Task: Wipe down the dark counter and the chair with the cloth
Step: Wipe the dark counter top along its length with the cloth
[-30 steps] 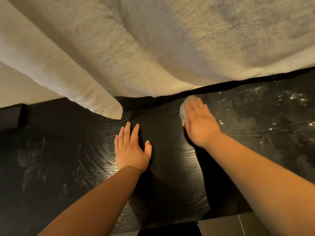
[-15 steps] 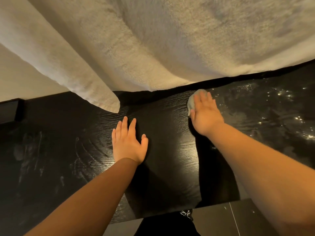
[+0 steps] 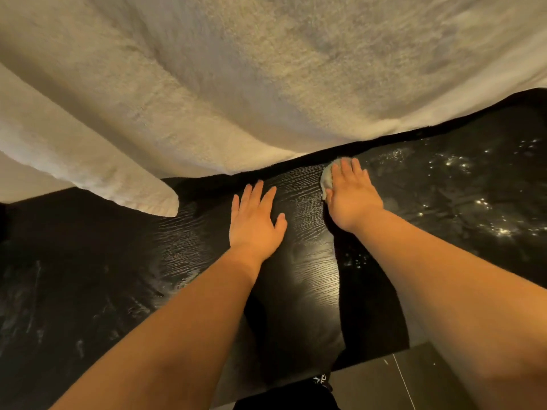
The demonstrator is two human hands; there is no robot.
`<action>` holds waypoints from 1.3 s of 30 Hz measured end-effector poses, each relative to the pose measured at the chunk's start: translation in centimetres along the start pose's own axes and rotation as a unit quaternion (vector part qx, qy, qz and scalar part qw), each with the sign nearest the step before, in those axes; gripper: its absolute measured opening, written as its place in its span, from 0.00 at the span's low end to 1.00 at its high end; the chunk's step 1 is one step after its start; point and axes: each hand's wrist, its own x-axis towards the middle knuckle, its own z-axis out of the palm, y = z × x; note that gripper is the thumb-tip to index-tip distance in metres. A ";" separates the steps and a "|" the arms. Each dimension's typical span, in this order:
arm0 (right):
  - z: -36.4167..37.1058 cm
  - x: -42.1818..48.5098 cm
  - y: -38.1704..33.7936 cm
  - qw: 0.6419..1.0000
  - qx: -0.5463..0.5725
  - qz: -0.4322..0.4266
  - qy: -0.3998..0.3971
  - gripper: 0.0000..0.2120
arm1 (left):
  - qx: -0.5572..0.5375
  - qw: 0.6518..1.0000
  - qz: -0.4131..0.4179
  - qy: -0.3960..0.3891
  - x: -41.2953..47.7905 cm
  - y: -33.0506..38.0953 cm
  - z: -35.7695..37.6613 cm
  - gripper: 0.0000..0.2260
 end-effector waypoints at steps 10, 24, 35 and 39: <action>1.6 -1.8 0.5 0.974 -0.007 -0.227 0.000 0.29 | 0.050 0.999 -0.014 0.001 1.0 -0.1 1.3 0.34; 1.0 -2.0 1.0 0.979 0.019 -0.204 -0.003 0.32 | 0.056 0.998 -0.016 -0.007 1.1 0.0 1.1 0.34; -0.4 1.5 1.5 0.997 0.029 -0.034 0.058 0.29 | 0.052 0.999 -0.010 -0.004 1.0 -0.2 1.1 0.34; 1.8 -3.2 -0.4 0.982 0.033 -0.186 0.015 0.33 | 0.051 0.999 -0.012 0.000 1.0 -0.1 1.1 0.34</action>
